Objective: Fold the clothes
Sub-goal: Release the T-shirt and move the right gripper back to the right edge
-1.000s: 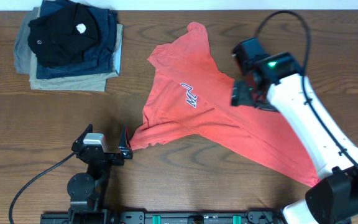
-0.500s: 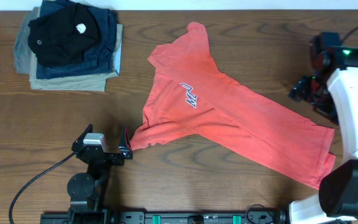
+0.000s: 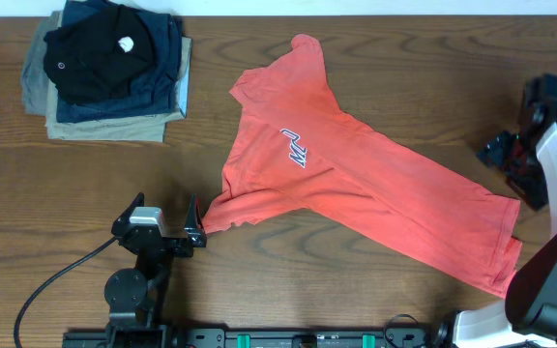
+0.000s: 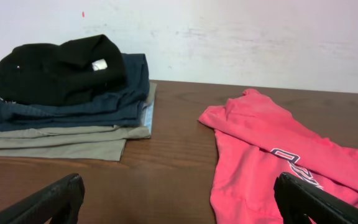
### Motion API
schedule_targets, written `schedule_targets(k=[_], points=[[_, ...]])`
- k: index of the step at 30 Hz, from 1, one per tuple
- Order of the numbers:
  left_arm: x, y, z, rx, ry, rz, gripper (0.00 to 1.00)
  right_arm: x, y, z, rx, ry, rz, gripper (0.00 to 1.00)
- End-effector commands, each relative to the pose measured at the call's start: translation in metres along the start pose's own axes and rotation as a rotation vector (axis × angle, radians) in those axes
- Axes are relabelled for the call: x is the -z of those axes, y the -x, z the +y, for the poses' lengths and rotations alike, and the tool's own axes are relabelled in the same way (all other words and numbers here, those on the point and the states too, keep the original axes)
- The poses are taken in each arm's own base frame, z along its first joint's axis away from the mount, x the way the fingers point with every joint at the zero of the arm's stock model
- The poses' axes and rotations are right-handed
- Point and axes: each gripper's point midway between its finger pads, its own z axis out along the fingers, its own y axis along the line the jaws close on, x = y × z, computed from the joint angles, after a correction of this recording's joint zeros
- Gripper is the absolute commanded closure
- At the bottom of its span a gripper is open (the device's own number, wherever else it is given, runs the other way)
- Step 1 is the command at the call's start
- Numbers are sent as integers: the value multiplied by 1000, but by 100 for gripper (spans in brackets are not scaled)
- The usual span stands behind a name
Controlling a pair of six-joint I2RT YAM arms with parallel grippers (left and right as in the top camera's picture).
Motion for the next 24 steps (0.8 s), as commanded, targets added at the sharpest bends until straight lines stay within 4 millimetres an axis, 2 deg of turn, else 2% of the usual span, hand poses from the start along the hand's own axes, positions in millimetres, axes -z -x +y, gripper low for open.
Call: schedule_targets(k=[1, 5, 6, 8, 14, 17, 24], points=[[-1, -16, 1, -9, -1, 45, 2, -23, -1, -16, -31, -21, 19, 8], [-1, -16, 1, -9, -1, 45, 2, -43, 6, -27, -74, -15, 5, 22], [-1, -16, 1, -9, -1, 45, 2, -46, 8, -30, -90, -11, 5, 23], [-1, -16, 1, -10, -1, 45, 2, -49, 12, -37, -119, -9, 7, 23], [-1, -16, 1, -9, -1, 45, 2, -53, 27, -45, -152, 23, -11, 37], [-1, -16, 1, -10, -1, 45, 2, -55, 26, -38, -122, 70, -1, 37], [-1, -16, 1, -9, -1, 45, 2, -71, 19, -37, -118, 74, -8, 32]])
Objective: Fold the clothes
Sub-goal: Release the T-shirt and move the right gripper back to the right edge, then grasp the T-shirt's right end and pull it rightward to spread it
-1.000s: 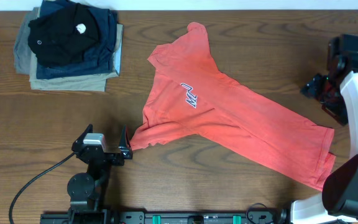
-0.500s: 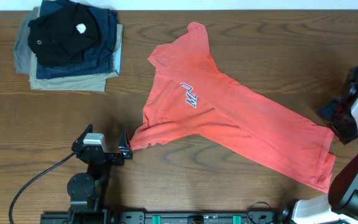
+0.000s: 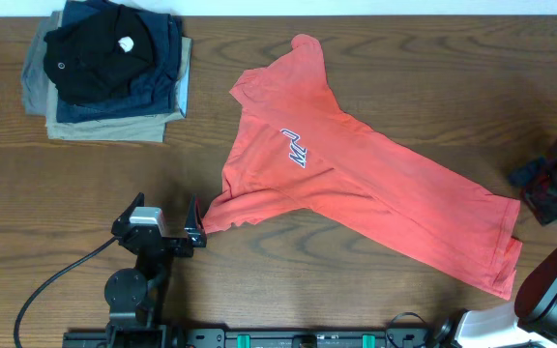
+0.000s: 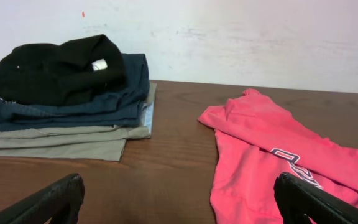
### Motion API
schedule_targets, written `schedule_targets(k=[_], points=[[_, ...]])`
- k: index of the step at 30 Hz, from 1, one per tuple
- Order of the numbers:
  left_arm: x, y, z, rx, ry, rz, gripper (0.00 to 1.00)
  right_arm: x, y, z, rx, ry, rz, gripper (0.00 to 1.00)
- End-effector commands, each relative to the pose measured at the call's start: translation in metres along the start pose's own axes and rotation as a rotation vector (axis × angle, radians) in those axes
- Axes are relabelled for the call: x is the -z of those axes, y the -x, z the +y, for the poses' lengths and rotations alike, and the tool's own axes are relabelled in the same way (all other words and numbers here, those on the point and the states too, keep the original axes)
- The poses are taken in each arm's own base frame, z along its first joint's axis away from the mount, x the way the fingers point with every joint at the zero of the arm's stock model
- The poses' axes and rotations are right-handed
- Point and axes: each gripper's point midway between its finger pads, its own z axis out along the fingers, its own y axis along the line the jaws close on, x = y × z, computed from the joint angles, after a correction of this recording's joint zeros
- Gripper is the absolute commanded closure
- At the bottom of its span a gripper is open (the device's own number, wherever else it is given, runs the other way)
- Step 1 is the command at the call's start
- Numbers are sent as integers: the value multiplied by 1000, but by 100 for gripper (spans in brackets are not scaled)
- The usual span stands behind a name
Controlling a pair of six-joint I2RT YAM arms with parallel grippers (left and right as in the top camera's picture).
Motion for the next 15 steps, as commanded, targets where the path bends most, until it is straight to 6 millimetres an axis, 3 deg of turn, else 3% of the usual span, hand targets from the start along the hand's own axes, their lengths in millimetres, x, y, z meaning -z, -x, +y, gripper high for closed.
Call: schedule_targets(k=[1, 15], points=[[-1, -16, 1, -9, -1, 45, 2, -9, -8, -4, 20, -3, 16, 32], [-1, -16, 1, -9, -1, 45, 2, -23, -9, 5, 86, 55, -16, 34]])
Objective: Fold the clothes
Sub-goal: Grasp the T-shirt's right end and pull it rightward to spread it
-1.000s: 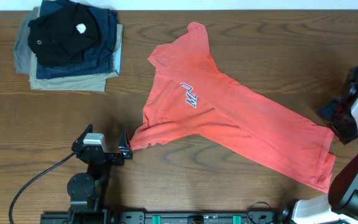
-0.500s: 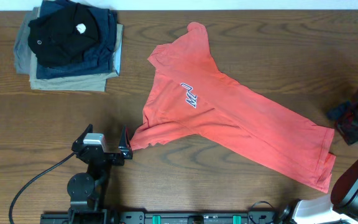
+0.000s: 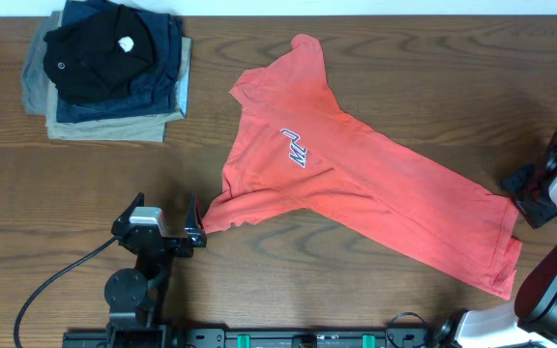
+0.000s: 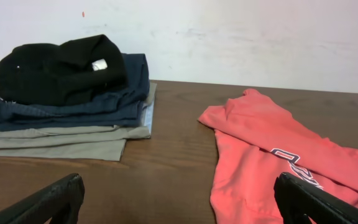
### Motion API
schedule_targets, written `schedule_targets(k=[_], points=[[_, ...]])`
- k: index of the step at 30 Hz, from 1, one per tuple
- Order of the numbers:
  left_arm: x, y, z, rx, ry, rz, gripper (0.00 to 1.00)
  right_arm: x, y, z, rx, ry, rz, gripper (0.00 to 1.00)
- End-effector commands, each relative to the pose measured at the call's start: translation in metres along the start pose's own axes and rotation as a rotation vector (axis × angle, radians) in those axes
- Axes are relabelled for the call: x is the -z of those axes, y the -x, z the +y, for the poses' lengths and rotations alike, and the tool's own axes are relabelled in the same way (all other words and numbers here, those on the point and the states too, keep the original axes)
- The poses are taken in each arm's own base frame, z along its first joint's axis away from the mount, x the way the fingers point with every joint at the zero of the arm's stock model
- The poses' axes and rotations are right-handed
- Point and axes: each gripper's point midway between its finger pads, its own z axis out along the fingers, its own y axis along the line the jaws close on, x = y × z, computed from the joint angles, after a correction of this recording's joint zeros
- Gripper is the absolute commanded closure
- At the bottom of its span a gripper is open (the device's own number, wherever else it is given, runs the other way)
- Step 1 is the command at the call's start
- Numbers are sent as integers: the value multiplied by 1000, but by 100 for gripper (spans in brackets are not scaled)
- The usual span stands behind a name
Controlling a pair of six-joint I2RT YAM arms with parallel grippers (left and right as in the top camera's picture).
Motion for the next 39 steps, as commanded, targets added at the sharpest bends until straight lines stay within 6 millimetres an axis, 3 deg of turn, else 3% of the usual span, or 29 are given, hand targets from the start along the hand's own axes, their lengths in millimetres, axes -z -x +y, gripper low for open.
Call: schedule_targets(k=[1, 13, 28, 31, 37, 39], points=[[-1, -16, 1, -10, -1, 45, 2, -4, -2, -2, 26, 2, 2, 34], [-1, -16, 1, -9, -1, 45, 2, -8, -2, 4, 54, 35, -3, 36], [-1, -16, 1, -9, -1, 45, 2, -40, -15, 2, 83, -2, 67, 37], [-1, -16, 1, -9, -1, 45, 2, -40, -14, 2, 93, 0, 62, 50], [-1, -16, 1, -9, -1, 45, 2, -39, -11, 4, 91, 6, 53, 99], [-1, -16, 1, -9, -1, 45, 2, -37, -7, 8, 89, 17, 46, 99]])
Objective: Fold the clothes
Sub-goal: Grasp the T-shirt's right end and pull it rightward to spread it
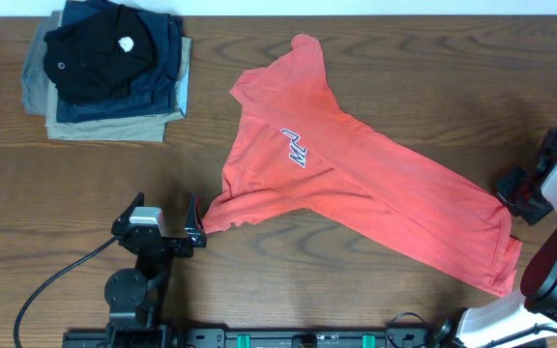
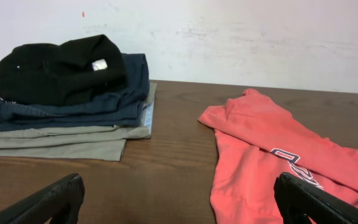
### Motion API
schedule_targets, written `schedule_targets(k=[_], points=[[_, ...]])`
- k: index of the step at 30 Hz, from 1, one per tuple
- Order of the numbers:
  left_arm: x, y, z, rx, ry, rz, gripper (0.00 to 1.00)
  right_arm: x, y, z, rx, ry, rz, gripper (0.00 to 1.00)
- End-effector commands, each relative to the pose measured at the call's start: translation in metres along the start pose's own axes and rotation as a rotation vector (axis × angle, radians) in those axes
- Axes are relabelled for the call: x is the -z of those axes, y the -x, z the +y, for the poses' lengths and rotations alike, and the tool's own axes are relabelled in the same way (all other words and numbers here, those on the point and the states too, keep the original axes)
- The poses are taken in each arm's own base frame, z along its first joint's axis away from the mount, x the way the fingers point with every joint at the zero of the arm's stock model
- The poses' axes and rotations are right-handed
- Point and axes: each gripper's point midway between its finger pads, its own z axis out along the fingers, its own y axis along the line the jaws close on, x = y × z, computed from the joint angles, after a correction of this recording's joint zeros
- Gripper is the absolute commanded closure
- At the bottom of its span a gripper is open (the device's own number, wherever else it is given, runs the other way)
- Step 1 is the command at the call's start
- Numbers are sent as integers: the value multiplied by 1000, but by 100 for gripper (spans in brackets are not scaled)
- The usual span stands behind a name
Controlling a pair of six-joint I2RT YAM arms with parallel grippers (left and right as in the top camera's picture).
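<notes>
A coral T-shirt (image 1: 356, 174) with a dark chest print lies flat and slanted across the table, collar end at the top centre, hem at the lower right; its upper part also shows in the left wrist view (image 2: 272, 155). My left gripper (image 1: 160, 230) rests open at the front left, its right fingertip (image 1: 197, 224) beside the shirt's near sleeve, and nothing lies between the fingers (image 2: 179, 199). My right gripper (image 1: 516, 189) sits at the table's right edge, just beside the hem's upper corner. Its jaws are too small and dark to read.
A stack of folded clothes (image 1: 109, 72), black on navy on khaki, stands at the back left corner, also seen in the left wrist view (image 2: 67, 93). A black cable (image 1: 56, 280) runs from the left arm's base. A white wall lies behind the table.
My right gripper has shifted a little left and now sits against the hem's upper corner. The shirt, the stack and my left arm have not changed.
My right gripper was first above and to the right of the hem. Then it stood at the far right edge, lower down. After that it was closer to the hem, and now it is at the hem's corner. The shirt and left arm stayed still.
</notes>
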Motion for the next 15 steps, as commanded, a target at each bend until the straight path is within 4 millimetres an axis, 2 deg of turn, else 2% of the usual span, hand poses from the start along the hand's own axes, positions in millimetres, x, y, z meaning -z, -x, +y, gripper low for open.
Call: schedule_targets(k=[1, 3, 7, 15], points=[[-1, -16, 1, -9, -1, 45, 2, 0, 6, 3, -3, 12, 1, 99], [-1, -16, 1, -10, -1, 45, 2, 8, 14, 10, -4, 37, -4, 99], [-1, -16, 1, -9, -1, 45, 2, 36, 43, 23, -9, 78, -56, 99], [-1, -16, 1, -9, -1, 45, 2, 110, 126, 52, -29, 177, -273, 99]])
